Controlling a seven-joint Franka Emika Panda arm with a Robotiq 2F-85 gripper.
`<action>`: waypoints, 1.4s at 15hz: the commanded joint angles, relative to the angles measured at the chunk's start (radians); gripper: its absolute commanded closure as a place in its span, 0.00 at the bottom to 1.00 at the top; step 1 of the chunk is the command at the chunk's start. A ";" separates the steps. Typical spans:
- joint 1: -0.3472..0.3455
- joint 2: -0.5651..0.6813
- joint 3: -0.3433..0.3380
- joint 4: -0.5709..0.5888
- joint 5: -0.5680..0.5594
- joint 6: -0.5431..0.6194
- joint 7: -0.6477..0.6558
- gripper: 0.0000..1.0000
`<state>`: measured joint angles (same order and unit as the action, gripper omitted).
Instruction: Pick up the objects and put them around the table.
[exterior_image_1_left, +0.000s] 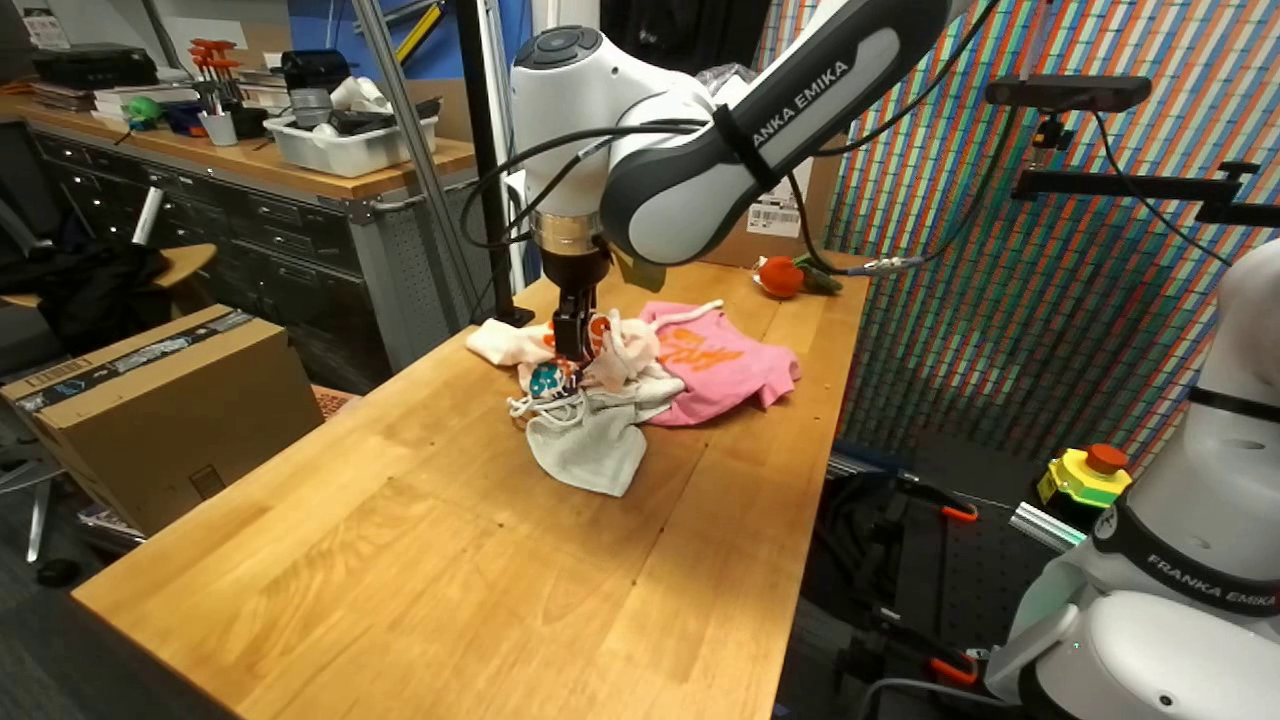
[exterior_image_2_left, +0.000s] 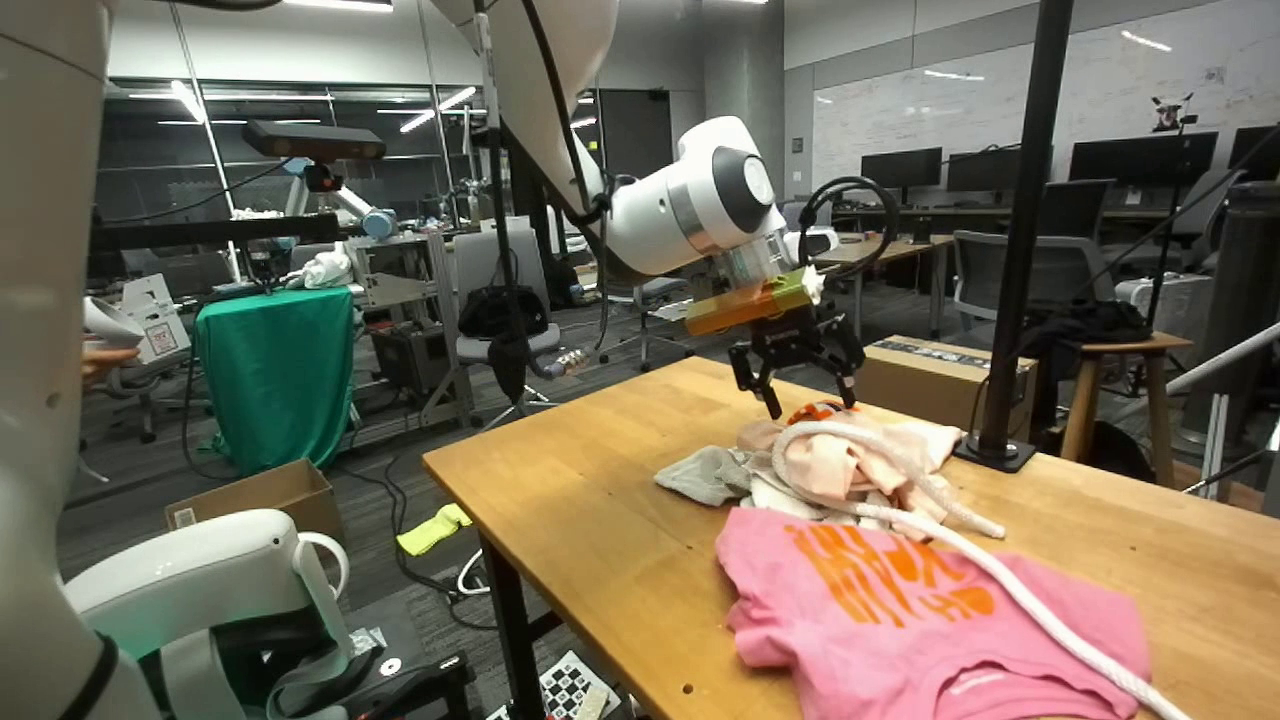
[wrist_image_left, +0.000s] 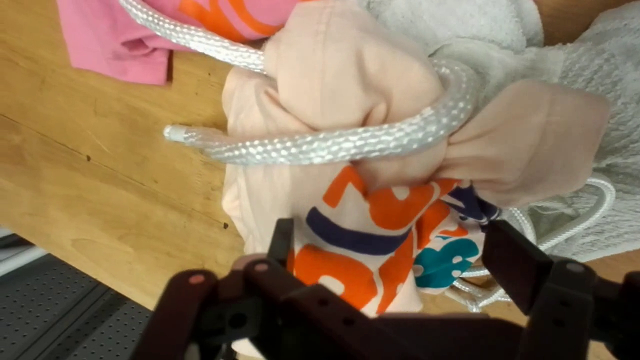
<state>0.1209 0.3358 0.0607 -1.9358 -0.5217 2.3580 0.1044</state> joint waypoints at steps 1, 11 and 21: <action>0.007 0.034 -0.021 0.065 0.034 -0.030 -0.041 0.32; 0.002 0.031 -0.045 0.074 0.056 -0.041 -0.050 0.95; -0.004 -0.200 -0.042 -0.051 0.053 0.095 0.009 0.93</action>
<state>0.1181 0.2532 0.0216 -1.9154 -0.4875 2.4057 0.0976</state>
